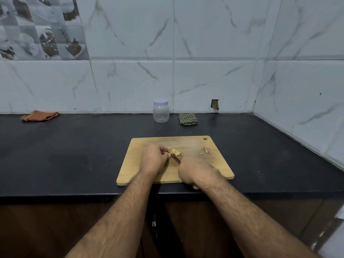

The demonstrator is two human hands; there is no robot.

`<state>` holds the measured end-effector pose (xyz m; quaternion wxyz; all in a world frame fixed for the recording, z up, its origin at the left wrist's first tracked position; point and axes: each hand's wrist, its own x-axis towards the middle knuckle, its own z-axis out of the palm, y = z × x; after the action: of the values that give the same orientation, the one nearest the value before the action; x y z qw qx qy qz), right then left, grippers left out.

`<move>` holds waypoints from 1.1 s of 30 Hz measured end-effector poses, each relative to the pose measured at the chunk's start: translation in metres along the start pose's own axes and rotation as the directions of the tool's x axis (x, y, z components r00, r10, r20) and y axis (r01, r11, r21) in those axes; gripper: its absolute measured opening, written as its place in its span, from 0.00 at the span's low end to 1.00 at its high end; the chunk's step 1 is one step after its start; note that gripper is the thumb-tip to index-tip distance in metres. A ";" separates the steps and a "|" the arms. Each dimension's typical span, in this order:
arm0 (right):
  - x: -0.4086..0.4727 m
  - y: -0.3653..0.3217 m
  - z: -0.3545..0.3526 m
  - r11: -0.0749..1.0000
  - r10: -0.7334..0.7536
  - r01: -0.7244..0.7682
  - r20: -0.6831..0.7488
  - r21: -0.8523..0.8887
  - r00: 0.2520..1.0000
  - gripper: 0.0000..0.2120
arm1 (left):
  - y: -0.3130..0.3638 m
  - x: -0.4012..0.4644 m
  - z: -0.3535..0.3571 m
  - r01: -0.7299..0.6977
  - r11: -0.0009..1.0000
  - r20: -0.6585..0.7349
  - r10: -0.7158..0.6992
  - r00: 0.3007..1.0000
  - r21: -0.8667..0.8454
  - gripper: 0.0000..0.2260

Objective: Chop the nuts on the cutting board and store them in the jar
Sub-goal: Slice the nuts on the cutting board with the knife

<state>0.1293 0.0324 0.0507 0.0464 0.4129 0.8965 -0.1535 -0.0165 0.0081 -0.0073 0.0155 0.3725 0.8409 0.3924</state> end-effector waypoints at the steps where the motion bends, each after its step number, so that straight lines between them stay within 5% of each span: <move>1: -0.002 0.001 -0.001 1.000 -0.001 0.001 -0.002 -0.002 1.000 0.14 | 0.000 0.000 0.000 0.002 1.000 0.000 -0.002 1.000 0.002 0.06; 11: -0.003 0.007 -0.004 0.999 -0.017 0.015 -0.034 -0.052 0.999 0.14 | 0.000 -0.001 -0.001 -0.004 1.000 -0.002 0.004 1.000 -0.007 0.06; 19: 0.019 0.008 -0.005 0.997 -0.020 0.023 -0.038 0.080 0.999 0.13 | -0.001 -0.001 -0.002 -0.009 0.999 0.006 0.010 1.000 -0.038 0.09; 25: 0.020 0.008 0.006 0.993 -0.050 0.058 -0.075 0.101 0.996 0.13 | -0.003 -0.004 -0.009 0.073 0.971 -0.164 -0.112 0.980 -0.228 0.12; 33: 0.024 0.008 -0.006 0.999 -0.040 0.040 -0.129 0.001 0.991 0.15 | -0.006 -0.002 -0.009 0.046 0.998 -0.201 -0.054 0.978 -0.045 0.15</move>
<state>0.1196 0.0566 0.0494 -0.0155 0.4039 0.9055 -0.1288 -0.0215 -0.0012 -0.0053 -0.0526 0.3092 0.8391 0.4445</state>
